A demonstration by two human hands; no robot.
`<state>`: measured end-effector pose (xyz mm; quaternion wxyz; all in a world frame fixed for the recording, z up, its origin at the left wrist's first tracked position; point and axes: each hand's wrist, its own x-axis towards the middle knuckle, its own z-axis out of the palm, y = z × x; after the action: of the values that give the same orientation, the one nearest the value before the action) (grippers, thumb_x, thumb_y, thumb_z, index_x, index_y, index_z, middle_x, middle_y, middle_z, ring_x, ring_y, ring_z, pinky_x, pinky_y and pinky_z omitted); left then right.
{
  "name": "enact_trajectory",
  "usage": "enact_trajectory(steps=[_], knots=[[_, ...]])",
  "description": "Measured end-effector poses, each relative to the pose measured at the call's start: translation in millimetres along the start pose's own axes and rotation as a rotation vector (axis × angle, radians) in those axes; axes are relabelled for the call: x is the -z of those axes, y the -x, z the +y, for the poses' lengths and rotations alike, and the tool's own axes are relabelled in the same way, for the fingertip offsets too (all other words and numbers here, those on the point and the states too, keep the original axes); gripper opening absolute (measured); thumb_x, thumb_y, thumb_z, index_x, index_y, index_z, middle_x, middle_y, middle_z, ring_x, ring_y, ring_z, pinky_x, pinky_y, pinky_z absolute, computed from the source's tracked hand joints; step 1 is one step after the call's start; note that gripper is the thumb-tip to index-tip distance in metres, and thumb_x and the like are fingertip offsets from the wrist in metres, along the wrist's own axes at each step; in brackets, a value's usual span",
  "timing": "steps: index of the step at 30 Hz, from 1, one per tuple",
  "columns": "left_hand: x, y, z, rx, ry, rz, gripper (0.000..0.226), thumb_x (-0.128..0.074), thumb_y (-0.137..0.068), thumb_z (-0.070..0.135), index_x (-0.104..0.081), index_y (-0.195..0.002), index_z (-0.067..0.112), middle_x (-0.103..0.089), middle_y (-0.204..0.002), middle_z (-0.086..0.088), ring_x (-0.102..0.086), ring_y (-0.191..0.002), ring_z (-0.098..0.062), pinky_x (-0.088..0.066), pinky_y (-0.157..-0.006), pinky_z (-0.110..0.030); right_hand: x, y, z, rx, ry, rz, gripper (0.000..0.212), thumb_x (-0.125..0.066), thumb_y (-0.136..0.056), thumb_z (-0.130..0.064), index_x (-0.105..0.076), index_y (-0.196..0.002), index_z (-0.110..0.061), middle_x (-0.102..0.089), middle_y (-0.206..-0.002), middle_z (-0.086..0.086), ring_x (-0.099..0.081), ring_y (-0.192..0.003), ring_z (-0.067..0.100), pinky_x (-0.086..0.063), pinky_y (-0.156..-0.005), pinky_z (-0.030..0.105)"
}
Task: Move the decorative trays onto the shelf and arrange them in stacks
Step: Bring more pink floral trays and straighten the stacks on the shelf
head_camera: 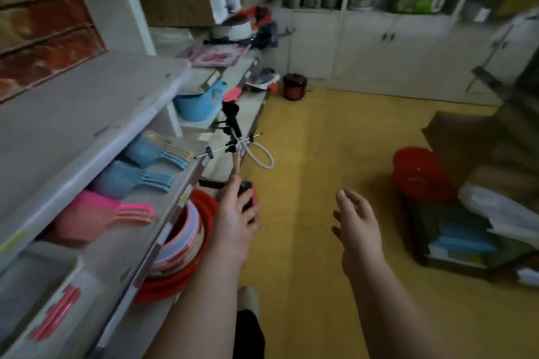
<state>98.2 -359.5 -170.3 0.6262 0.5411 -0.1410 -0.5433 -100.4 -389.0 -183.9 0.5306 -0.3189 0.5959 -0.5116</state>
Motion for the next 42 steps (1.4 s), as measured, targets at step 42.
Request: enact_trajectory(steps=[42], knots=[[-289.2,-622.6,159.4,-0.133,-0.04,-0.013,0.067,-0.045,-0.109,0.061,-0.029,-0.17,0.037,-0.032,-0.175,0.004,-0.038,-0.156,-0.026,-0.038,-0.121,-0.049,-275.4,-642.9,-181.1,-0.071,0.095,-0.131,0.028,-0.067,-0.103,-0.048,-0.063,-0.127,-0.033,-0.066,-0.126,-0.009,-0.066,-0.116,0.019,-0.055,-0.106,0.05]])
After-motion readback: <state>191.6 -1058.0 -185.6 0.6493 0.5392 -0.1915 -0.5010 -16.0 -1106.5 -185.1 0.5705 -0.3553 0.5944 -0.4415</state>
